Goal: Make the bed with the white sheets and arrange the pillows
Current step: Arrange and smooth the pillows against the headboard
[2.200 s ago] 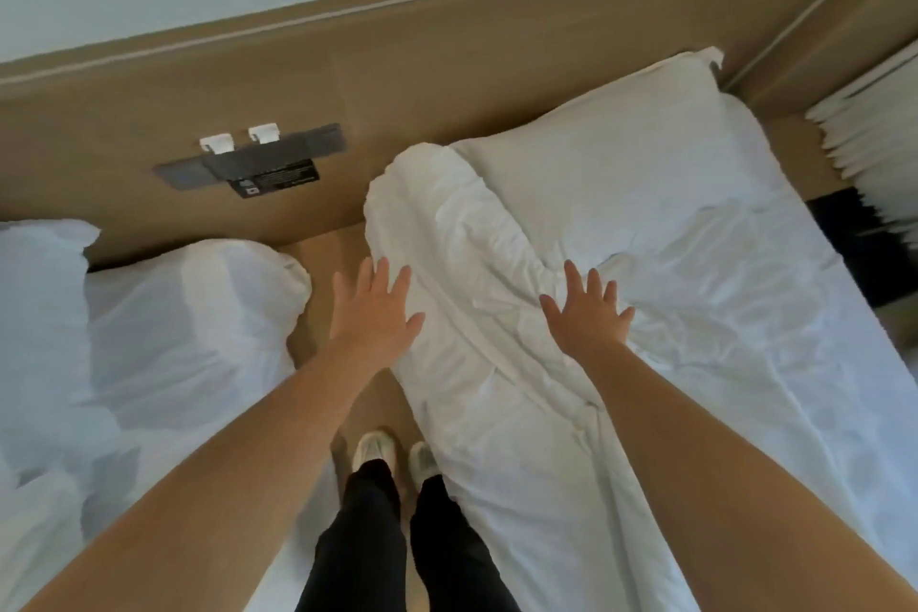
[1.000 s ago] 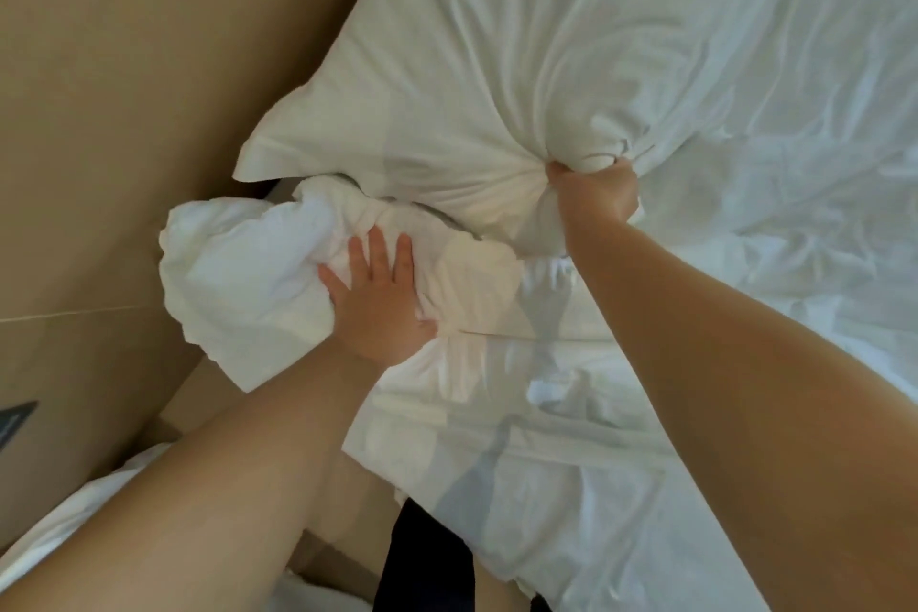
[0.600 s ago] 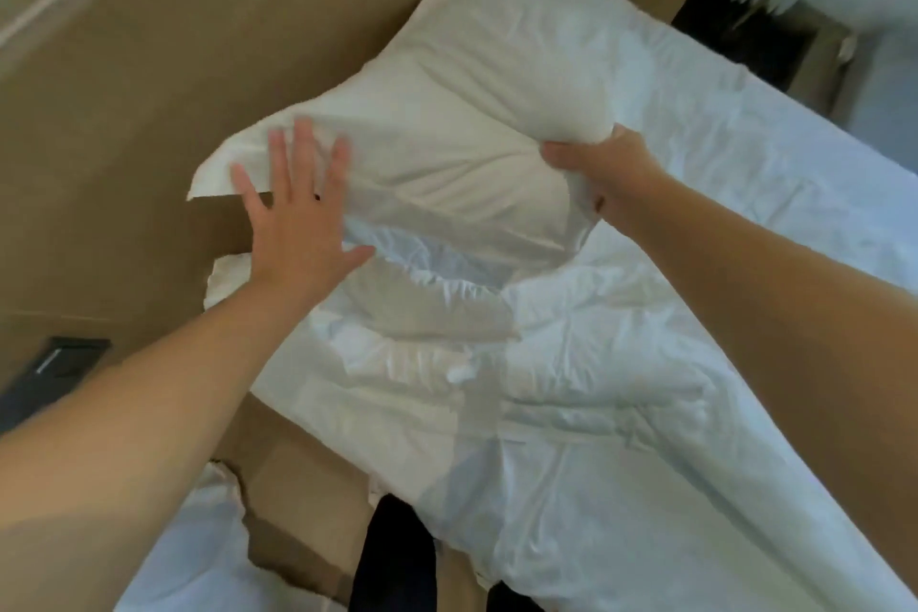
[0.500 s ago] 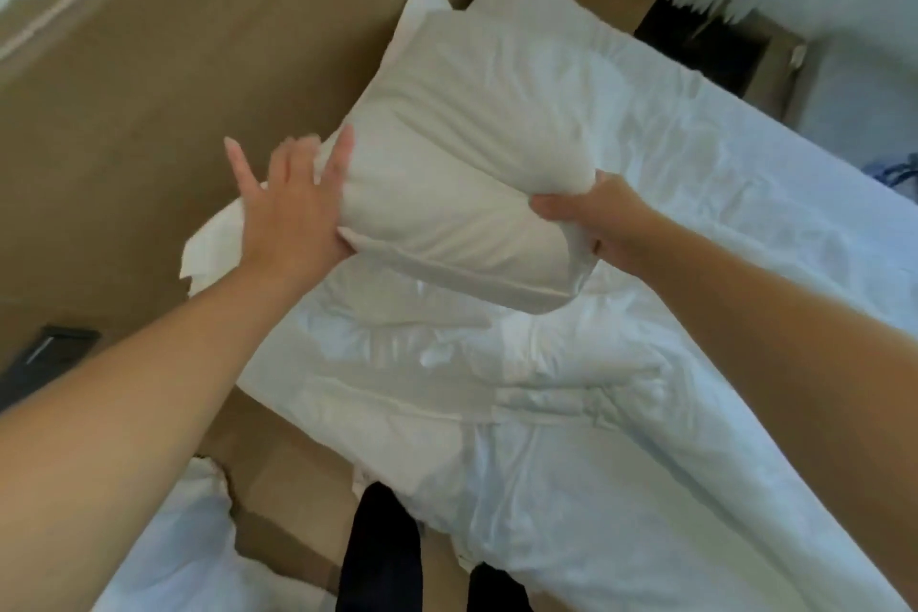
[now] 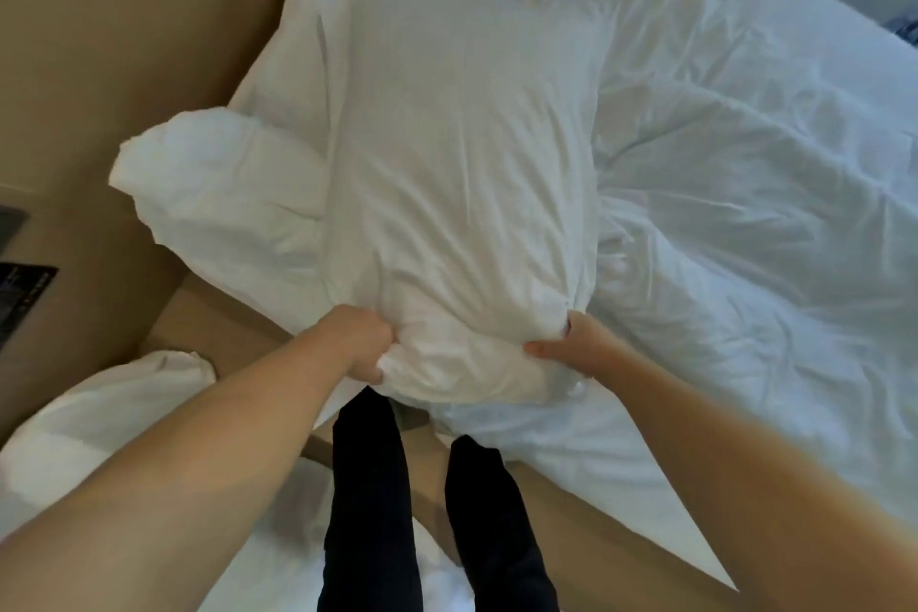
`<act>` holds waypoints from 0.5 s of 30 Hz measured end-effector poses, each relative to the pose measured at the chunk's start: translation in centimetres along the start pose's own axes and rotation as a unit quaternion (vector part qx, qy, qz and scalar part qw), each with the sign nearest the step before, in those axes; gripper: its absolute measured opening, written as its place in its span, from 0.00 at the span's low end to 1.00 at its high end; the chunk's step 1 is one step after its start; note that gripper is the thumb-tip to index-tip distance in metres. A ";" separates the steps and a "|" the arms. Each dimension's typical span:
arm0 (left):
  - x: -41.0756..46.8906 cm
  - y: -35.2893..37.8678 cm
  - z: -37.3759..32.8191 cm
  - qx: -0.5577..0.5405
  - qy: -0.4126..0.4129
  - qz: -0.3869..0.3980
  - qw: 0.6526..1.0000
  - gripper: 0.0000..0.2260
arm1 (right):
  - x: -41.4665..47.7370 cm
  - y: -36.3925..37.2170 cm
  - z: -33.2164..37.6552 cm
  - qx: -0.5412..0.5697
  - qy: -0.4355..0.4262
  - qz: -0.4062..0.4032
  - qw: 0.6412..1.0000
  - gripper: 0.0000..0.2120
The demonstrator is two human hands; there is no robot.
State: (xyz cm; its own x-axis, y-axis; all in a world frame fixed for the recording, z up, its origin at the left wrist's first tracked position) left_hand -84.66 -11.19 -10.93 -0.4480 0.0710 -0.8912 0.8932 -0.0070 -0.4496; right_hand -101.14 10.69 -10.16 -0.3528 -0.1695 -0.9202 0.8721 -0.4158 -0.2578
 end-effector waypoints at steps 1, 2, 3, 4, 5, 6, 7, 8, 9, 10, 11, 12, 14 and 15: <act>0.2 -0.1 0.6 -0.033 -0.016 0.006 0.999 0.17 | -0.1 -0.2 0.4 -0.004 0.015 0.004 1.000 0.40; 0.3 -0.7 1.7 -0.100 -0.047 -0.020 0.994 0.20 | 0.0 -0.7 0.9 0.008 0.022 0.001 1.000 0.41; 0.3 -1.4 3.2 -0.180 -0.093 -0.074 0.977 0.22 | 0.1 -1.3 1.8 0.034 0.014 -0.006 0.999 0.43; 0.2 -2.5 5.1 -0.258 -0.145 -0.137 0.945 0.26 | 0.5 -2.0 2.9 0.068 -0.001 -0.017 0.998 0.45; 0.3 -3.3 7.2 -0.332 -0.191 -0.186 0.905 0.31 | 0.9 -2.8 4.2 0.101 -0.016 -0.032 0.994 0.48; 0.5 -3.9 8.9 -0.405 -0.227 -0.213 0.860 0.37 | 1.6 -3.4 5.4 0.131 -0.023 -0.049 0.990 0.49; 1.1 -4.3 10.2 -0.474 -0.250 -0.221 0.815 0.43 | 2.3 -3.6 6.7 0.151 -0.028 -0.063 0.986 0.51; 2.0 -4.5 11.4 -0.532 -0.266 -0.222 0.773 0.47 | 3.5 -3.6 7.6 0.172 -0.026 -0.073 0.982 0.52; 3.3 -4.4 12.4 -0.580 -0.276 -0.213 0.736 0.51 | 5.0 -3.3 8.5 0.191 -0.024 -0.079 0.978 0.53; 4.9 -4.2 13.2 -0.619 -0.280 -0.198 0.707 0.53 | 6.7 -2.8 9.3 0.208 -0.024 -0.081 0.974 0.55; 6.6 -3.9 13.7 -0.650 -0.278 -0.184 0.683 0.55 | 8.4 -2.2 9.9 0.216 -0.024 -0.093 0.972 0.57; 8.3 -3.4 14.1 -0.674 -0.274 -0.175 0.664 0.56 | 10.1 -1.6 10.1 0.217 -0.020 -0.110 0.970 0.58; 11.0 -2.1 14.0 -0.697 -0.275 -0.152 0.644 0.58 | 12.7 -0.2 9.9 0.195 -0.002 -0.161 0.967 0.59; 12.0 -1.5 13.8 -0.700 -0.282 -0.144 0.640 0.58 | 13.7 0.2 9.6 0.186 0.002 -0.184 0.965 0.59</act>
State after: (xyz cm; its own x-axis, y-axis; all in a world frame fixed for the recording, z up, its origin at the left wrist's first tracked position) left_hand -91.85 -24.06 -21.79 -0.1913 -0.5055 -0.8413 -0.2486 0.8542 -0.4567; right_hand -109.02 -0.32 -19.95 -0.6138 0.0539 -0.7877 0.5056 -0.7395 -0.4445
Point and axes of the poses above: each hand's wrist, its own x-axis towards the middle knuckle, its own y-axis out of the palm, z = x × y, the point moved 5 cm from there along x, towards the middle knuckle, and after that the axes turned 12 degrees about x, right-handed, at the moved point
